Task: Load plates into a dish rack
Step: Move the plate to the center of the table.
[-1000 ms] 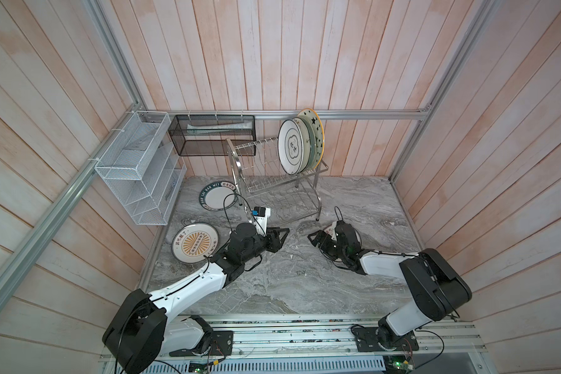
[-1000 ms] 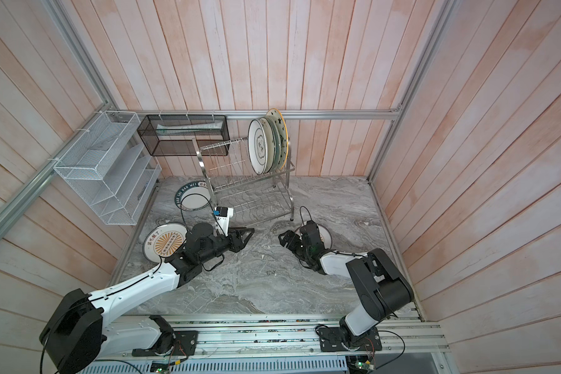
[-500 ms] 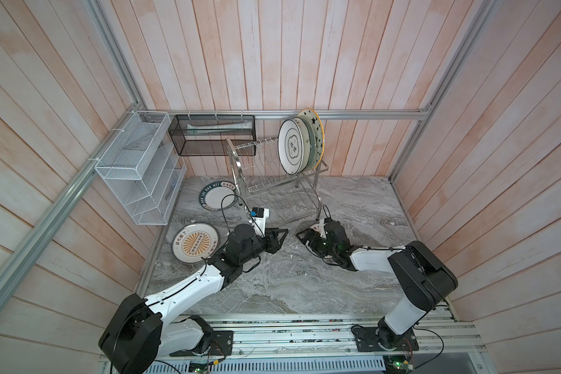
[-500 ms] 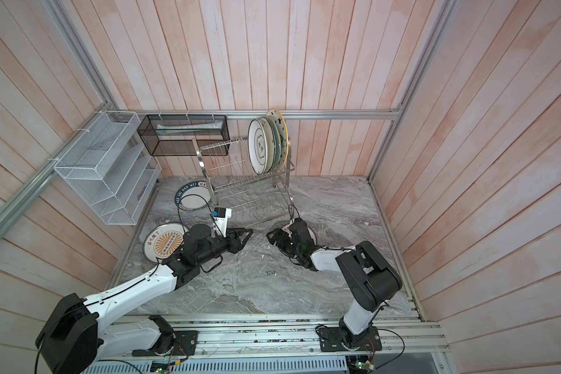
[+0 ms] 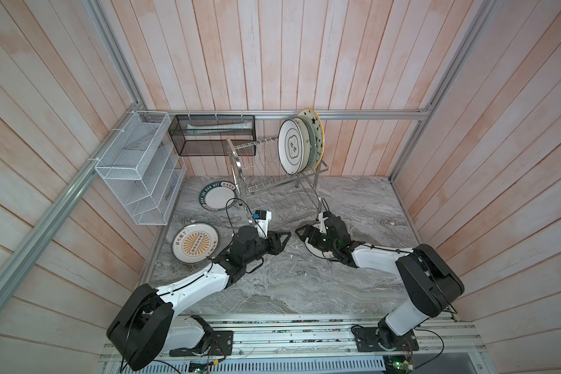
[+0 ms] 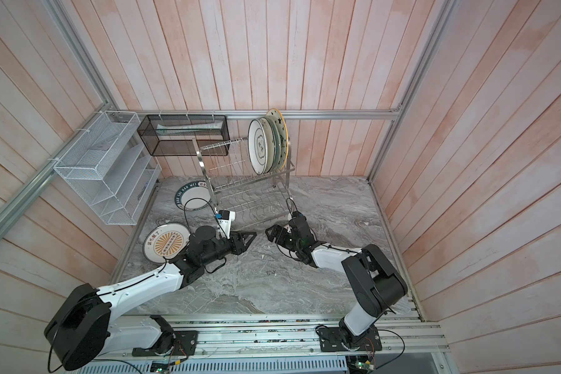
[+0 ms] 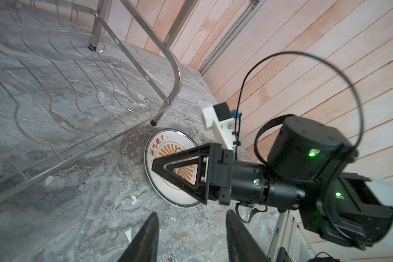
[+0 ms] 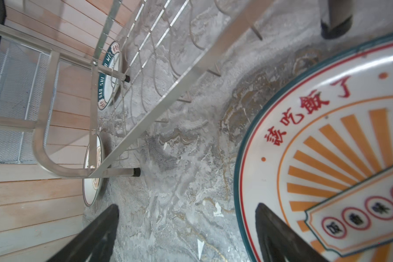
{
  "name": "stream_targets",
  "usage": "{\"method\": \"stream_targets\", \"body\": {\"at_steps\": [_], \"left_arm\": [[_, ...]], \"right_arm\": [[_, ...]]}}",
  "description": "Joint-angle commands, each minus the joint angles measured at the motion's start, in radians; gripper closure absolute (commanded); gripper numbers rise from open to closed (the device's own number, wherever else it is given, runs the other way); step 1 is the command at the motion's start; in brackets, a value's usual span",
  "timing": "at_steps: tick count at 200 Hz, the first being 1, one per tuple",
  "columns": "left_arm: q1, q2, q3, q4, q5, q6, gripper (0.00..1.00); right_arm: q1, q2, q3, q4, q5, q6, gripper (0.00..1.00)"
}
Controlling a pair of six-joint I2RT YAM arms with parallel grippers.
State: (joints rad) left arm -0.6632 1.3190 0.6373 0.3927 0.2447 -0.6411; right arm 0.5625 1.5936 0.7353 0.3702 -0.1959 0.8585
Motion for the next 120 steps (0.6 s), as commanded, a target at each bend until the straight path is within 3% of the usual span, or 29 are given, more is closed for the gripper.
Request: {"method": "stream_targets", "body": {"at_steps": [1, 43, 68, 87, 120], "left_arm": [[-0.026, 0.045, -0.008, 0.095, 0.033, -0.063, 0.51], [-0.066, 0.158, 0.047, 0.129, 0.05, -0.13, 0.51], [-0.077, 0.229, 0.045, 0.209, 0.058, -0.21, 0.51], [-0.085, 0.286, 0.06, 0.237, 0.049, -0.266, 0.51], [-0.105, 0.385, 0.09, 0.271, 0.007, -0.368, 0.51]], "right_arm": [[-0.028, -0.066, 0.014, -0.056, 0.044, -0.107, 0.06], [-0.146, -0.19, -0.069, -0.073, -0.002, -0.176, 0.06], [-0.268, -0.27, -0.157, -0.021, -0.106, -0.262, 0.07], [-0.381, -0.298, -0.168, -0.084, -0.184, -0.342, 0.07], [-0.518, -0.304, -0.212, -0.064, -0.296, -0.373, 0.1]]}}
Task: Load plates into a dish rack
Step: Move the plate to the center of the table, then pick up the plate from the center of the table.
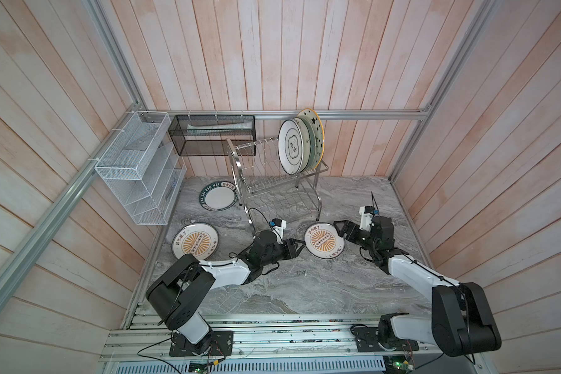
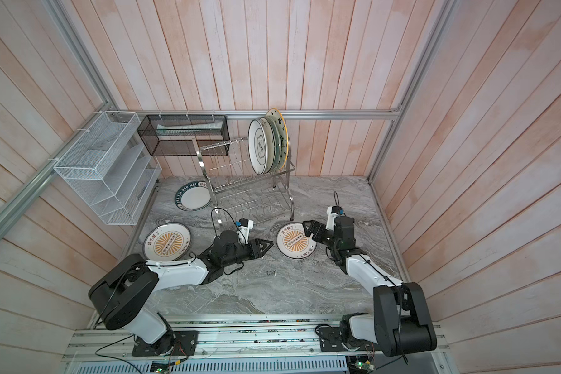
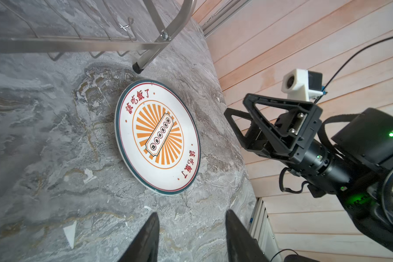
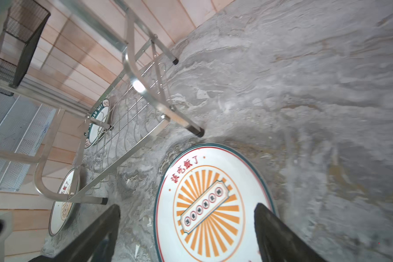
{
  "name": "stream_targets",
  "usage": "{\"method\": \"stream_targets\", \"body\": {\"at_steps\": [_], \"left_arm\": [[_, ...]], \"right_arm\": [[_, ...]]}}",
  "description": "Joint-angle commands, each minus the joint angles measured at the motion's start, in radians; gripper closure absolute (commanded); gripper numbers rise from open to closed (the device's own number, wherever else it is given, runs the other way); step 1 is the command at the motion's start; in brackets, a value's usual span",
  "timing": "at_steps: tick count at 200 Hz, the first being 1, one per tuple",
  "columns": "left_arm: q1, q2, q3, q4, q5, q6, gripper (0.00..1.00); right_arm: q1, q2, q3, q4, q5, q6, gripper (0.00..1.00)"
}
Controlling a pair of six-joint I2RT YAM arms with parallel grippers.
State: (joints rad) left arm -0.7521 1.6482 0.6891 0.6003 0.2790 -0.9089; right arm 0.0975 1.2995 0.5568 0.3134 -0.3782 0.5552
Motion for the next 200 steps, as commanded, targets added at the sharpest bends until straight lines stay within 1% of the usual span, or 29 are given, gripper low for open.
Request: {"method": "stream_targets", "body": {"at_steps": [1, 18, 38, 63, 79, 141, 147, 165, 184, 200], "left_arm": [[-0.016, 0.059, 0.04, 0.064, -0.028, -0.102, 0.51], [-0.031, 0.104, 0.066, 0.058, -0.045, -0.126, 0.51], [-0.057, 0.137, 0.1, 0.007, -0.098, -0.141, 0.51], [-0.086, 0.155, 0.134, -0.056, -0.165, -0.131, 0.51], [-0.091, 0.163, 0.158, -0.101, -0.183, -0.117, 0.51], [-0.091, 0.177, 0.174, -0.112, -0.17, -0.108, 0.51], [-0.091, 0.18, 0.177, -0.116, -0.167, -0.107, 0.52], [-0.091, 0.184, 0.184, -0.124, -0.161, -0.106, 0.52], [-0.092, 0.183, 0.182, -0.125, -0.16, -0.105, 0.52], [-0.092, 0.178, 0.18, -0.125, -0.161, -0.104, 0.52]], "right_arm": [[-0.057, -0.01, -0.035, -0.005, -0.115, -0.07, 0.11], [-0.099, 0.02, -0.056, 0.026, -0.153, -0.07, 0.13], [-0.131, 0.077, -0.072, 0.067, -0.224, -0.064, 0.16], [-0.139, 0.143, -0.119, 0.177, -0.271, -0.011, 0.2], [-0.139, 0.18, -0.133, 0.218, -0.287, 0.003, 0.21], [-0.14, 0.238, -0.138, 0.247, -0.294, 0.003, 0.25], [-0.139, 0.243, -0.139, 0.252, -0.296, 0.004, 0.28], [-0.14, 0.255, -0.139, 0.259, -0.29, 0.009, 0.3], [-0.139, 0.261, -0.141, 0.264, -0.283, 0.012, 0.36], [-0.14, 0.268, -0.14, 0.267, -0.279, 0.013, 0.37]]}}
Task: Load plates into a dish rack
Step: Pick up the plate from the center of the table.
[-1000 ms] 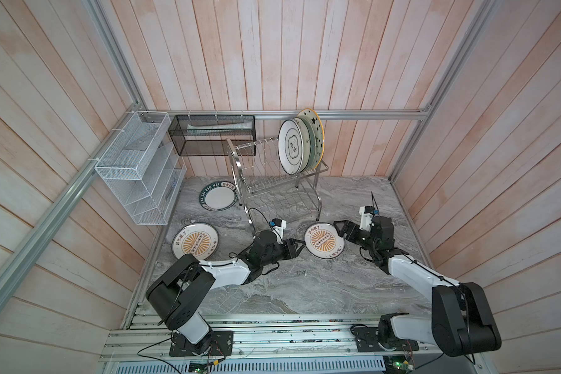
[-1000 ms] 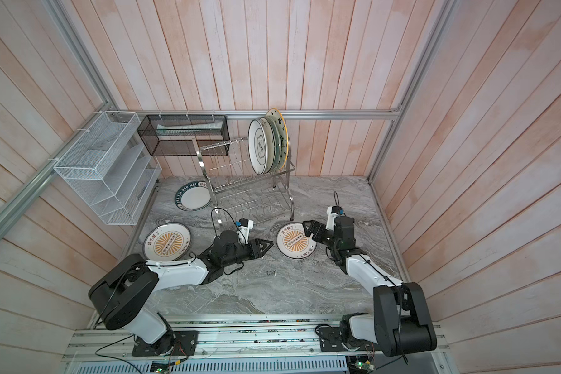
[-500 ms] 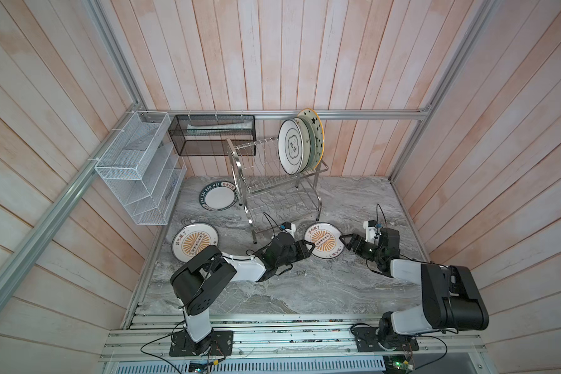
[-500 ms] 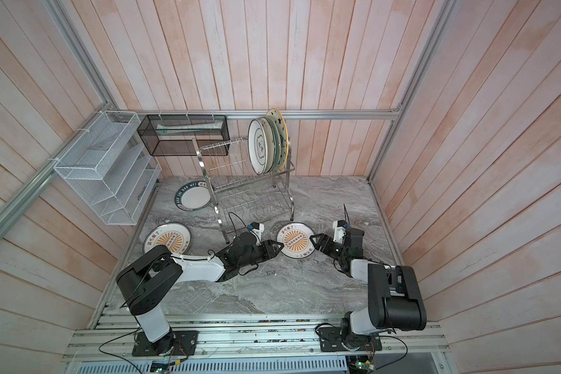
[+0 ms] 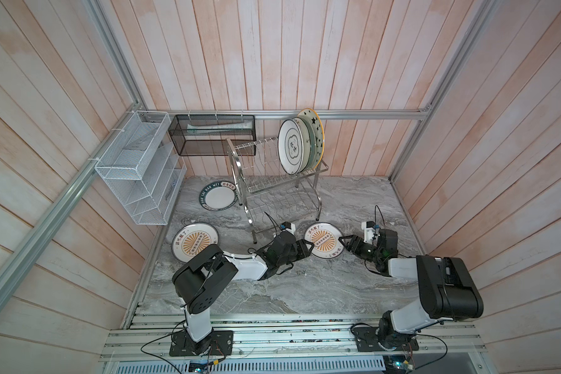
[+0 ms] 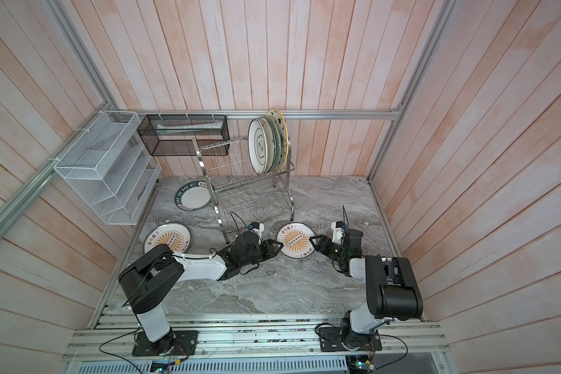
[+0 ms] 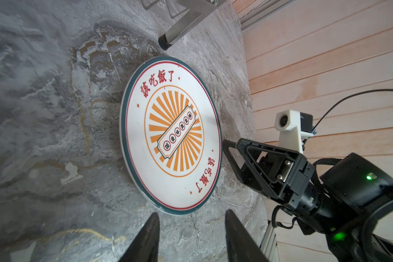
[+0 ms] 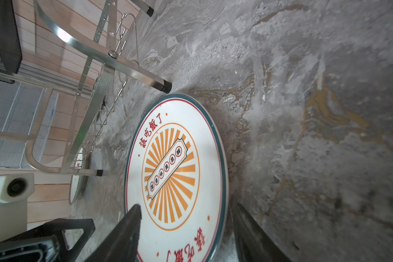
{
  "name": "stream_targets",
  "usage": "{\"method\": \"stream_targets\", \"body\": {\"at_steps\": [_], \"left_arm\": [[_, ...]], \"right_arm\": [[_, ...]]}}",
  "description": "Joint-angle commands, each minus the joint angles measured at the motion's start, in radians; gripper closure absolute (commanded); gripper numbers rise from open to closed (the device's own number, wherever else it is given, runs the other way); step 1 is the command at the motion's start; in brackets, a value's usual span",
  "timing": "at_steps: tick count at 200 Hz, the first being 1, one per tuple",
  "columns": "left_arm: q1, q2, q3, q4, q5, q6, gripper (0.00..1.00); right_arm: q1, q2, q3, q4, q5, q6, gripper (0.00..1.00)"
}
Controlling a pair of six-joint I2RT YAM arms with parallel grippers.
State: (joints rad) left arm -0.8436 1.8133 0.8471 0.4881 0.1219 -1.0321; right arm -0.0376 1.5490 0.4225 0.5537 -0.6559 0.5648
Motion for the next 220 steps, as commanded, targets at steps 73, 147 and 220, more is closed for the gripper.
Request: {"method": "stream_targets", "body": {"at_steps": [73, 147, 220], "left_arm": [[0.0, 0.004, 0.023, -0.013, 0.001, 0.028, 0.52], [0.0, 0.012, 0.024, -0.001, 0.013, 0.03, 0.52], [0.0, 0.021, 0.006, 0.038, 0.027, 0.028, 0.53]], "right_arm": [[-0.005, 0.095, 0.0, 0.099, -0.036, 0.047, 0.44], [-0.005, 0.157, 0.008, 0.148, -0.055, 0.074, 0.62], [-0.021, 0.18, 0.0, 0.191, -0.081, 0.103, 0.81]]}}
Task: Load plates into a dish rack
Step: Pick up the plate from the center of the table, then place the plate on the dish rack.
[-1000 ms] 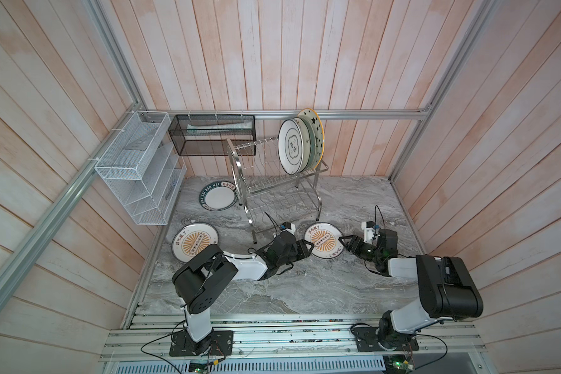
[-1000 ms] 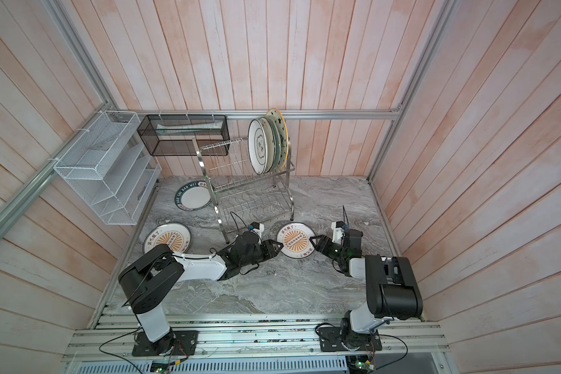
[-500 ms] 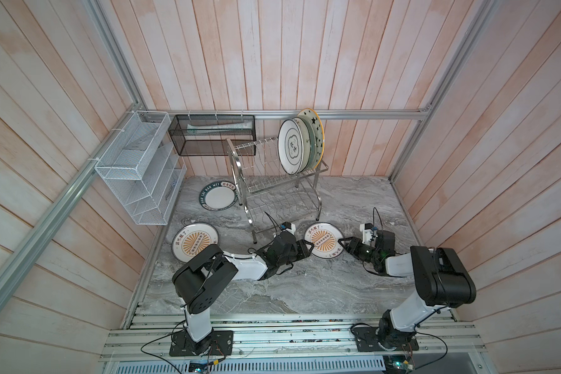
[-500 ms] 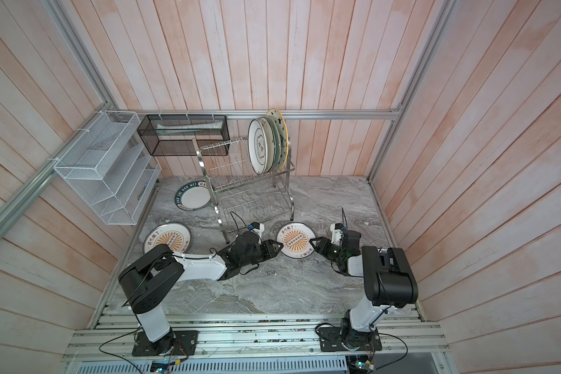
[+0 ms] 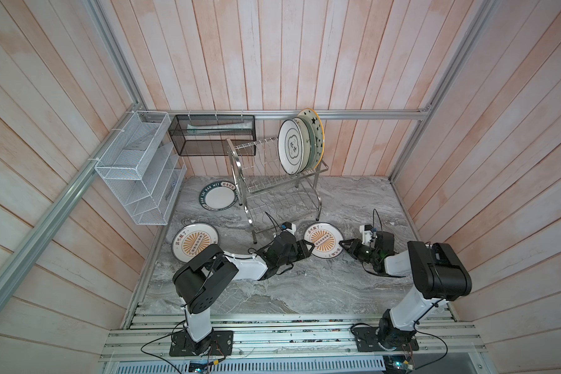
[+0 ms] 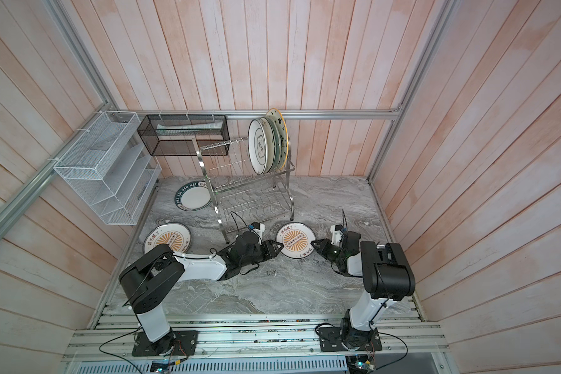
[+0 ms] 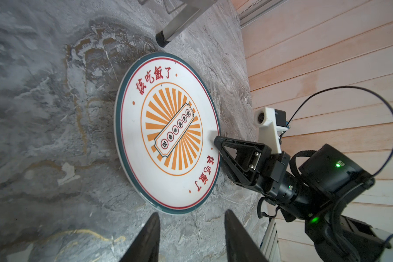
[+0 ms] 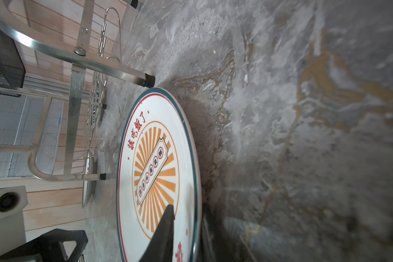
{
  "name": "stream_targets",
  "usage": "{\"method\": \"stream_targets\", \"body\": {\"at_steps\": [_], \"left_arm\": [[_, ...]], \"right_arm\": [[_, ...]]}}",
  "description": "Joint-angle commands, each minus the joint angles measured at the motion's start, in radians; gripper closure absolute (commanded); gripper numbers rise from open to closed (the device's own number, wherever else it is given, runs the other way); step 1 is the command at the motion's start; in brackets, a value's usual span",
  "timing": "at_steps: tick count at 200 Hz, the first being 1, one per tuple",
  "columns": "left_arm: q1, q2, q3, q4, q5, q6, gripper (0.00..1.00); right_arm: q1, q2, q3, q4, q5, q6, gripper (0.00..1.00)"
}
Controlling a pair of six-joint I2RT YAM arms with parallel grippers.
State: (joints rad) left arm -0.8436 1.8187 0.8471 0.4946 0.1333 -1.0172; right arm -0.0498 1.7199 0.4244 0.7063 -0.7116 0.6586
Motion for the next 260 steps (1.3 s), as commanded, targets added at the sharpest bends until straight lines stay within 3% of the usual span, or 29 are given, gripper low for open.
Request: {"method": "stream_targets", "body": {"at_steps": [1, 97, 160, 209, 260], "left_arm": [[0.0, 0.015, 0.006, 0.032, 0.016, 0.014, 0.53], [0.007, -0.053, 0.013, -0.043, -0.023, 0.11, 0.53], [0.076, -0.179, -0.046, -0.064, 0.006, 0.195, 0.52], [0.157, -0.245, -0.055, -0.091, 0.172, 0.264, 0.52], [0.161, -0.243, -0.017, -0.127, 0.237, 0.302, 0.51]], "right_arm": [[-0.009, 0.009, -0.003, 0.038, -0.025, 0.009, 0.81], [-0.041, -0.03, -0.013, 0.061, -0.076, 0.042, 0.99], [-0.065, -0.152, -0.01, 0.004, -0.112, 0.036, 1.0], [-0.073, -0.255, -0.003, -0.025, -0.16, 0.035, 1.0], [-0.058, -0.363, 0.006, -0.024, -0.22, 0.051, 1.0]]}}
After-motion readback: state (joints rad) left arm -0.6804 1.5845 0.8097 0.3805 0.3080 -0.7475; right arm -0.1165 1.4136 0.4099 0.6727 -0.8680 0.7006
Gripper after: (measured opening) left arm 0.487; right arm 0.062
